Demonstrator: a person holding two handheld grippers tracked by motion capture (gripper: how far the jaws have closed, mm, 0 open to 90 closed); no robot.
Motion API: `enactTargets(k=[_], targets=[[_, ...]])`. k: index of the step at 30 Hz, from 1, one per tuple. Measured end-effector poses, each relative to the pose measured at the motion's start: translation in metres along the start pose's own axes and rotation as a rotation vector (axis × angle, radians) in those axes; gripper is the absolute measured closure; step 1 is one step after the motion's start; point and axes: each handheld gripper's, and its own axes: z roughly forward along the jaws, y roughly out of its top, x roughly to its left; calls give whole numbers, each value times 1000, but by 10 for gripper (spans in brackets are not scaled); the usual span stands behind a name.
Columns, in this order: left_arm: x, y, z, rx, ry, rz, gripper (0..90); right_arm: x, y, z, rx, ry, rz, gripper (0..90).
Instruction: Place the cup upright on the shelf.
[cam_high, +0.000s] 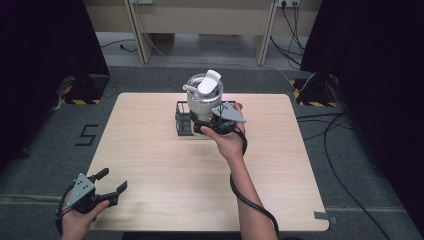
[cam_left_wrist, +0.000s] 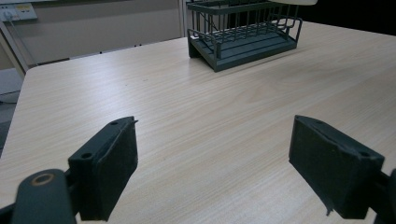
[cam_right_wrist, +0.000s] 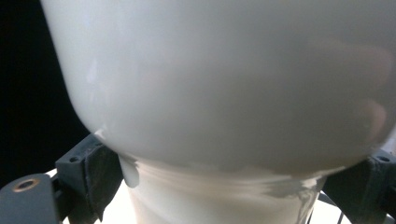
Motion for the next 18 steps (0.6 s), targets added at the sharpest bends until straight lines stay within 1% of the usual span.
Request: enactTargets(k=[5,14,18], targets=[[0,0,0,-2,0,2,148,-5,3,0,-8,-14,8,105],[0,0,0,-1,0,0,148,-14,8,3,-9,-38,3,105],[0,0,0,-1,-1,-1,148,-17,9,5,-8,-48,15,105]])
